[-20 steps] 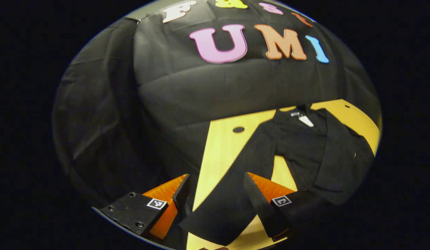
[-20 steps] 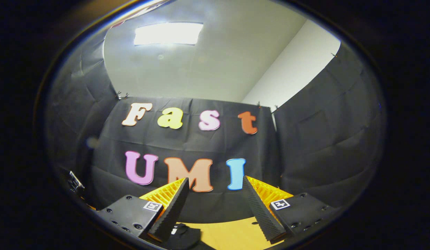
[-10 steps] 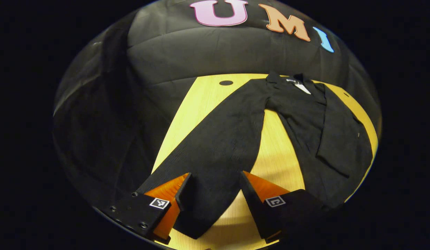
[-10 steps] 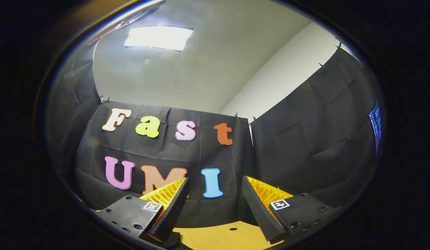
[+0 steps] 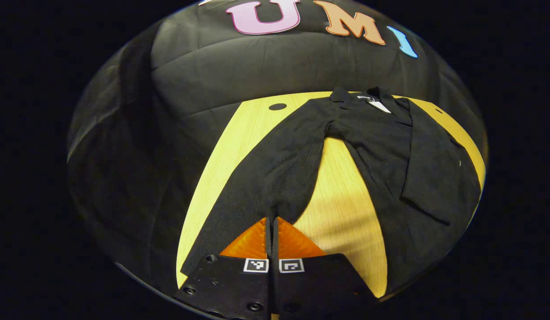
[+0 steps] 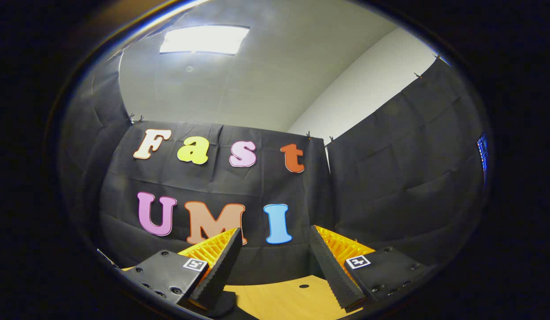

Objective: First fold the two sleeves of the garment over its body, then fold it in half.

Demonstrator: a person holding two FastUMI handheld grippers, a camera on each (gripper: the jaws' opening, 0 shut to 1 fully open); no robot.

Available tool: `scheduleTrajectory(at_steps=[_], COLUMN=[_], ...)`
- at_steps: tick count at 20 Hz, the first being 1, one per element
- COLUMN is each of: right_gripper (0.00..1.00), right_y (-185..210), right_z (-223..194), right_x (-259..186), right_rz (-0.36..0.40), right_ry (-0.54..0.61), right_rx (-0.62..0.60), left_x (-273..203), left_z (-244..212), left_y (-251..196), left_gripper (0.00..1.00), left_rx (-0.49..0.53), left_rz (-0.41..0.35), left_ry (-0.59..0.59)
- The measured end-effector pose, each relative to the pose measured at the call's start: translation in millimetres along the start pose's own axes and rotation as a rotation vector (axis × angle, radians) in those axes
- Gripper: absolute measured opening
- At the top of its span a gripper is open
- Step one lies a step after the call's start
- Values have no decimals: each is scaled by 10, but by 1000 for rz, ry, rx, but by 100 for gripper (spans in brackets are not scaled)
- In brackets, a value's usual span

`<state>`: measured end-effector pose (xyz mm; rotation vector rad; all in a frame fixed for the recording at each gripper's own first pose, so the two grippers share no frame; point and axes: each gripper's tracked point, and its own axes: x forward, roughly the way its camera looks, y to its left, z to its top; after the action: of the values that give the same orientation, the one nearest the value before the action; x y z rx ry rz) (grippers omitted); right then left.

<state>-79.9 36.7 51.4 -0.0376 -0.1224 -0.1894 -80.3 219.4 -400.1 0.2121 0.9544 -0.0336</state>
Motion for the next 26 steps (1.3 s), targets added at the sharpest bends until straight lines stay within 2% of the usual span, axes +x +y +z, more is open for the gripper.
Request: scheduleTrajectory(at_steps=[2, 5, 11, 14, 18, 23, 26], right_gripper=[94, 97, 96, 97, 99, 99, 99], right_y=[107, 274, 455, 437, 231, -158, -388], right_z=[-68, -74, -220, -339, -456, -650, -736], right_x=[59, 166, 352, 405, 494, 614, 778], right_rz=[35, 90, 179, 200, 194, 166, 156], right_ry=[24, 26, 41, 62, 81, 116, 138], right_rx=[-33, -33, -27, -21, -39, -37, -58], left_x=[-97, -312, -834, -974, -895, -632, -405], left_z=[111, 413, 1353, 1825, 2175, 2239, 2186], left_y=[-119, -285, -482, -790, -1424, -2439, -2967], left_gripper=[0, 0, 0, 0, 0, 0, 0], left_rx=[-16, -52, -79, -3, 109, 229, 290], left_rz=[-25, -64, -124, -172, -261, -379, -416], left_ry=[-38, -104, -275, -355, -357, -288, -233])
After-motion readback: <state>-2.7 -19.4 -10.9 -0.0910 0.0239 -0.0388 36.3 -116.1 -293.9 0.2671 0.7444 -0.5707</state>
